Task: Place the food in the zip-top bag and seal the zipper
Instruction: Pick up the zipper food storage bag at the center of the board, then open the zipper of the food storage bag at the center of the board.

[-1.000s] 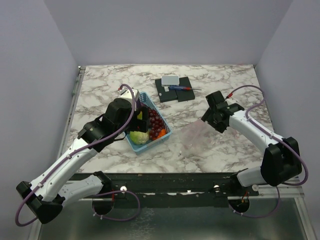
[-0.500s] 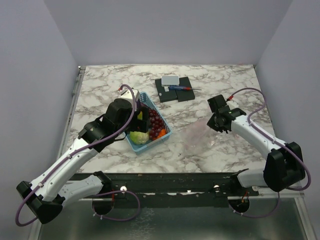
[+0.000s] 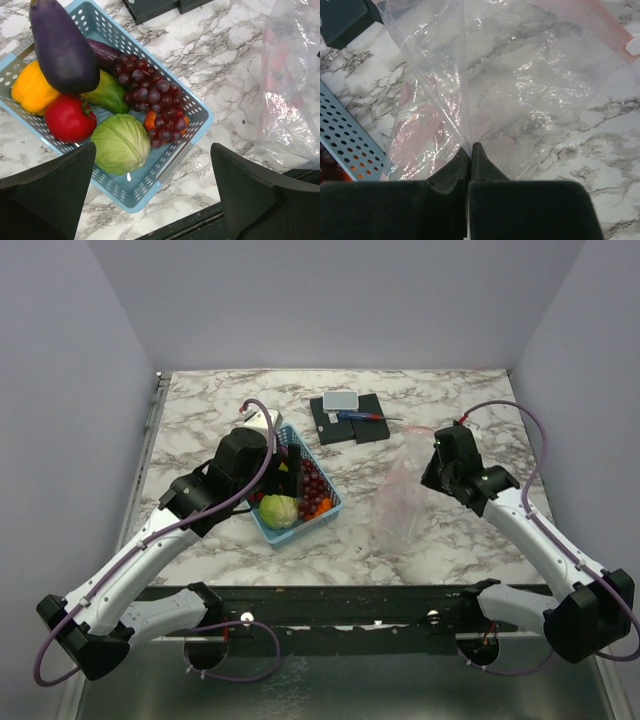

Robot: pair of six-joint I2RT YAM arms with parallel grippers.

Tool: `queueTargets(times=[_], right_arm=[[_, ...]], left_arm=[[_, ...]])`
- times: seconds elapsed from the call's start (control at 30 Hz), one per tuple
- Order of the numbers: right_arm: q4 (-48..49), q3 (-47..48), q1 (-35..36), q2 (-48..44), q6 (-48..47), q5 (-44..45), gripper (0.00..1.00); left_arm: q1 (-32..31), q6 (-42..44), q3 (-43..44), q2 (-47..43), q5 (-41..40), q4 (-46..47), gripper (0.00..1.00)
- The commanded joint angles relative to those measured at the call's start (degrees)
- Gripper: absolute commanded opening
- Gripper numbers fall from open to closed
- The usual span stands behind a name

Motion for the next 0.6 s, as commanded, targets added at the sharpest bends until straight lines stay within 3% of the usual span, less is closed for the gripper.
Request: queueTargets(times=[0.0, 0.3, 0.47, 0.57], right_arm=[[3.6, 2.3, -0.2, -2.5, -9.8, -4.6, 0.01], [10.0, 2.8, -0.2, -6.8, -25.1, -16.4, 0.01], [15.9, 1.5, 0.1, -10.5, -31.6, -35.5, 0.01], [14.8, 2.3, 2.8, -11.1, -35.6, -40.2, 0.01]], left_arm=[[0.0, -1.5, 3.6, 1.8, -1.1, -0.9, 0.99], [0.0, -2.5, 8.6, 3.9, -2.0, -2.3, 0.99], [0.6, -1.5, 10.7, 4.6, -3.0, -3.5, 0.99], [1.9, -0.9, 11.3, 4.7, -3.0, -4.4, 0.99]])
